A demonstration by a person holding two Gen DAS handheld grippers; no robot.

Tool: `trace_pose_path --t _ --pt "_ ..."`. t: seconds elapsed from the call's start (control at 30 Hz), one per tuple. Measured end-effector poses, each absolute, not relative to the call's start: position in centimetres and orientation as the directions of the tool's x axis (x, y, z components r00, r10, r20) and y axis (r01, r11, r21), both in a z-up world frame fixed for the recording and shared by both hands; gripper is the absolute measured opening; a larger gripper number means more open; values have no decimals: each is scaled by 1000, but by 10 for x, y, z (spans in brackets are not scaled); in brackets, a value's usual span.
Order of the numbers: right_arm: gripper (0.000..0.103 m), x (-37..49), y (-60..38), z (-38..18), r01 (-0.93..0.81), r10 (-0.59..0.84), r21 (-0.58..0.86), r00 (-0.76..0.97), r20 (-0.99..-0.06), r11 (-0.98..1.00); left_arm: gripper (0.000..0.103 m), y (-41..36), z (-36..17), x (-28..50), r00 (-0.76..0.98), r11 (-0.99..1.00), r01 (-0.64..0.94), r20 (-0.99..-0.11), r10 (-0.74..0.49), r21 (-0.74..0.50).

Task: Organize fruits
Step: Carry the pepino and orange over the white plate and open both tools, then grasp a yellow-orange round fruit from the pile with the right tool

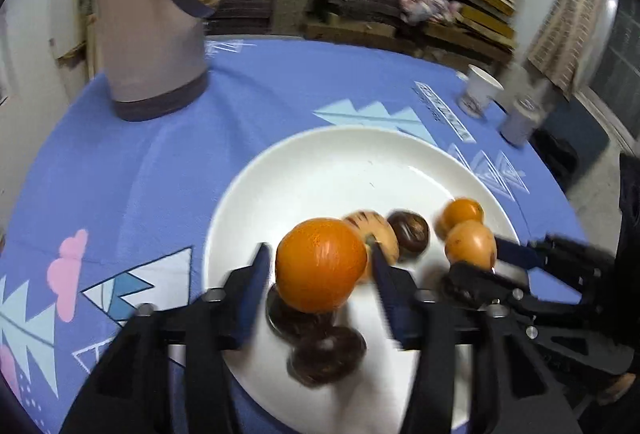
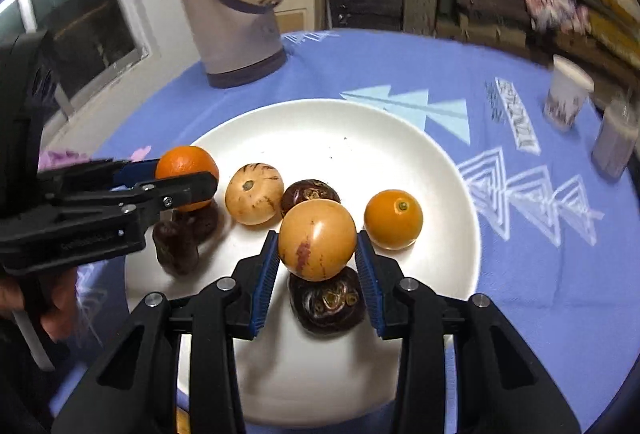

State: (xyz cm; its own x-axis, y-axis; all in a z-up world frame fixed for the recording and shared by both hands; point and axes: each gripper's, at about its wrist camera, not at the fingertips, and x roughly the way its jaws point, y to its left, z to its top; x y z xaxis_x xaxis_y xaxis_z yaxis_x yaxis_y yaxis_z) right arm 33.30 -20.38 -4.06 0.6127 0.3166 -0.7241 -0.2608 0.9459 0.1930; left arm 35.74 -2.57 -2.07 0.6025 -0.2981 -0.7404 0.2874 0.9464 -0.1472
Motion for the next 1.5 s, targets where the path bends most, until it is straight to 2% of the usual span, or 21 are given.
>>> trace_pose_path --t 0.07,0.17,0.23,0.37,0.47,0.5,0.57,0.7,0.83,1.07,1.43,1.5 --pt "47 332 -207 -40 -248 310 194 627 -715 949 77 -23 -13 354 629 951 274 -721 -292 -146" --pt "48 320 -212 -34 -261 349 234 622 -701 937 82 -18 0 343 650 947 283 -696 -306 -151" --pt "51 307 -222 -27 -249 383 292 623 -682 923 83 -14 7 335 661 953 263 -692 -289 -147" --pt "74 274 -243 -16 -222 417 365 645 -641 904 83 -1 17 313 665 951 244 -681 -306 -189" --pt "83 244 -254 -11 -215 424 384 656 -624 898 83 5 20 291 648 951 264 -701 -299 -162" --pt "89 235 -257 -10 -210 421 384 660 -623 899 83 7 22 283 657 956 256 -698 -283 -146" --pt "95 210 -262 -9 -198 406 377 671 -621 905 84 11 22 267 676 957 249 -680 -284 -152" --pt "97 167 -266 -14 -197 387 353 680 -623 914 93 14 16 230 657 942 293 -682 -321 -161" --pt "97 122 -261 -25 -217 360 293 669 -651 931 93 14 9 202 603 908 356 -688 -404 -221" --pt "97 65 -249 -39 -284 375 246 655 -656 927 93 14 -10 173 558 905 362 -727 -401 -221" --pt "97 45 -206 -52 -404 384 145 609 -694 903 93 29 -30 156 522 927 300 -774 -358 -227" --pt "91 46 -203 -57 -407 380 141 599 -704 903 93 28 -32 154 522 928 297 -775 -355 -225"
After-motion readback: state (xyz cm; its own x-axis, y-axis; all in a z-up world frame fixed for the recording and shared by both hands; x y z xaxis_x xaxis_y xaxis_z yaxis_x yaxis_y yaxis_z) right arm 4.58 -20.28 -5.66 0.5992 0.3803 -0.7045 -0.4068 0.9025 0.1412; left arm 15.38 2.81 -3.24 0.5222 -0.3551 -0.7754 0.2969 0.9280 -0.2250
